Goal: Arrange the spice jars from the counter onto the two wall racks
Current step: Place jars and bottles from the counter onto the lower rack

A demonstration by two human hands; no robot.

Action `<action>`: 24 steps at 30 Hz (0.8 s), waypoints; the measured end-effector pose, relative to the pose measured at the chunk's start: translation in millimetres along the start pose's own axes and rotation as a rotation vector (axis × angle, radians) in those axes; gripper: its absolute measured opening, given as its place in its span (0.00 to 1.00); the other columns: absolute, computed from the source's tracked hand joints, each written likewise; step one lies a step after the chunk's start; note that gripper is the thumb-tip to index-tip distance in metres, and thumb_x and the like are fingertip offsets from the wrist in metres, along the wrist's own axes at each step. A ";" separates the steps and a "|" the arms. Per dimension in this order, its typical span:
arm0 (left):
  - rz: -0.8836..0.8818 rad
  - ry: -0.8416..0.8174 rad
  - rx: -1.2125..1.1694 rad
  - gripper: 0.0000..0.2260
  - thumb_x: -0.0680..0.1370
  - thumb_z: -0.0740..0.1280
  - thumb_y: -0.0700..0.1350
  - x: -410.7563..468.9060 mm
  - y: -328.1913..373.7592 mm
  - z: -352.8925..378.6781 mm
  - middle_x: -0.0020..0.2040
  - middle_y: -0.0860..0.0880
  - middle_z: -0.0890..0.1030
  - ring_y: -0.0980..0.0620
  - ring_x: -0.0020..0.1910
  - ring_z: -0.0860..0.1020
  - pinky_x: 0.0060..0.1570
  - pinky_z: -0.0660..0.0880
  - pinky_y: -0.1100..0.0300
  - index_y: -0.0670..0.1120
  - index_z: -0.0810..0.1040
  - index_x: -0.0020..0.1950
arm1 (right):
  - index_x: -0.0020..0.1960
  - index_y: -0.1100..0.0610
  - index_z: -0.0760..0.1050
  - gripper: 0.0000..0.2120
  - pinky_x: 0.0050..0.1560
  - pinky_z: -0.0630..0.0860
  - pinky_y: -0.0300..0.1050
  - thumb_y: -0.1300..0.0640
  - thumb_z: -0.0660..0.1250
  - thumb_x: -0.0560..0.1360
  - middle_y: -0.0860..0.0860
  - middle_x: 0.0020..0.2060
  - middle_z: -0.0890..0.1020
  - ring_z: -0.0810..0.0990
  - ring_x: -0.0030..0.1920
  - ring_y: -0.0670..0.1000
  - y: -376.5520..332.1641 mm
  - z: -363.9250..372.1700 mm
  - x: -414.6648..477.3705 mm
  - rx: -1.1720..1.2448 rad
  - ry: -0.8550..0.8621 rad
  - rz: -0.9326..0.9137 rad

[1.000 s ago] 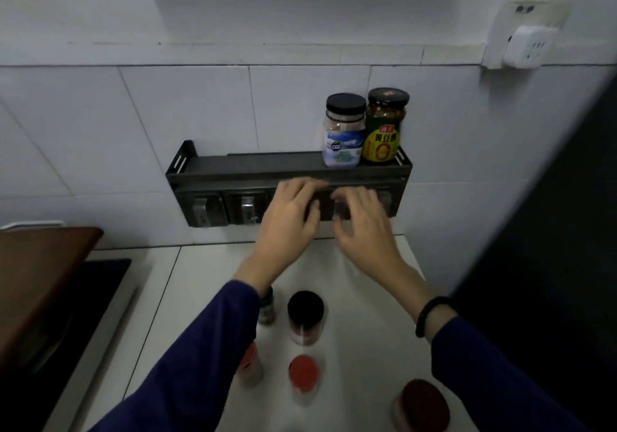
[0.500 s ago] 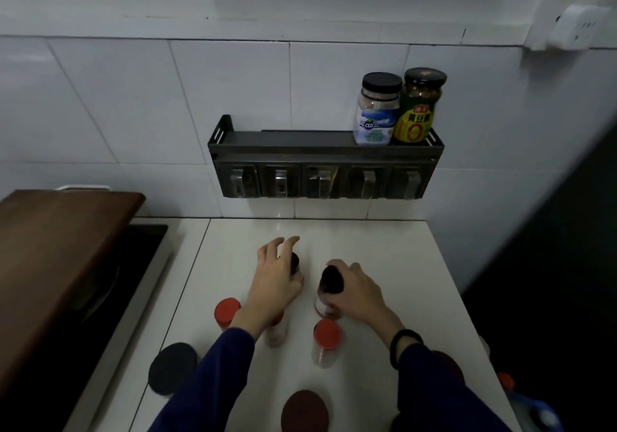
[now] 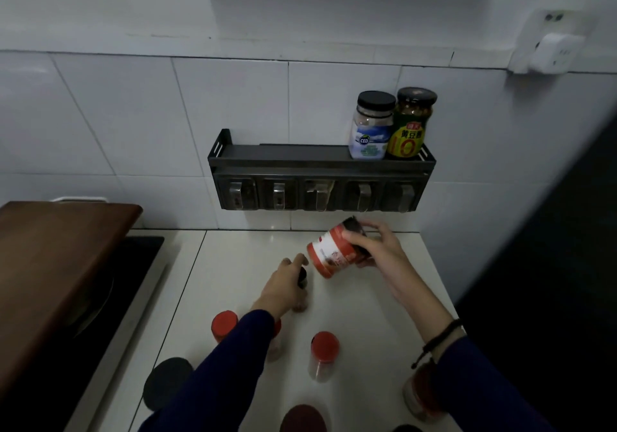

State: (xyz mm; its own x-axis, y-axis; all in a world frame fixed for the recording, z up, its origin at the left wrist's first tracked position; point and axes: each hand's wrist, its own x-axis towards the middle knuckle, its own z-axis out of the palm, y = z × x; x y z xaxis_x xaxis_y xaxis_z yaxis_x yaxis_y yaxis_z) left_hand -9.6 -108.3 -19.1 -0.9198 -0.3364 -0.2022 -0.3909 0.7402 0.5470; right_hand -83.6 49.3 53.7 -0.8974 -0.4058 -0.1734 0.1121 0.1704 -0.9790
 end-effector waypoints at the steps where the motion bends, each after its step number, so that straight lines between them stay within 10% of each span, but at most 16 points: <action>1: 0.025 0.012 -0.020 0.28 0.72 0.69 0.36 -0.3 5.9 -8.2 0.61 0.43 0.72 0.45 0.56 0.75 0.56 0.75 0.56 0.48 0.65 0.70 | 0.64 0.49 0.69 0.24 0.41 0.73 0.40 0.53 0.71 0.70 0.54 0.60 0.73 0.74 0.55 0.53 -13.6 0.0 0.6 -0.003 0.011 -0.052; 10: 0.342 0.362 -0.137 0.20 0.70 0.73 0.41 -22.2 85.5 -136.9 0.56 0.47 0.76 0.53 0.52 0.75 0.49 0.72 0.64 0.46 0.70 0.59 | 0.67 0.53 0.64 0.31 0.62 0.71 0.45 0.55 0.73 0.68 0.53 0.65 0.71 0.70 0.65 0.51 -125.3 3.3 41.6 -0.298 0.222 -0.752; 24: 0.495 0.708 -0.123 0.20 0.70 0.71 0.38 25.2 120.4 -213.3 0.53 0.41 0.77 0.45 0.50 0.77 0.49 0.77 0.54 0.42 0.69 0.60 | 0.68 0.57 0.63 0.25 0.56 0.74 0.56 0.52 0.65 0.75 0.61 0.61 0.69 0.71 0.61 0.61 -137.9 37.0 116.1 -1.139 0.220 -0.787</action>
State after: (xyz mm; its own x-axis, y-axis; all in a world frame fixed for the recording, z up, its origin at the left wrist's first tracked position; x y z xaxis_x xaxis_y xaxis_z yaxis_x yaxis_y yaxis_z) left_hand -72.5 -151.8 214.9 -0.7292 -0.3056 0.6122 0.0925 0.8424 0.5308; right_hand -187.4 -54.5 164.6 -0.6215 -0.6051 0.4976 -0.7536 0.6354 -0.1685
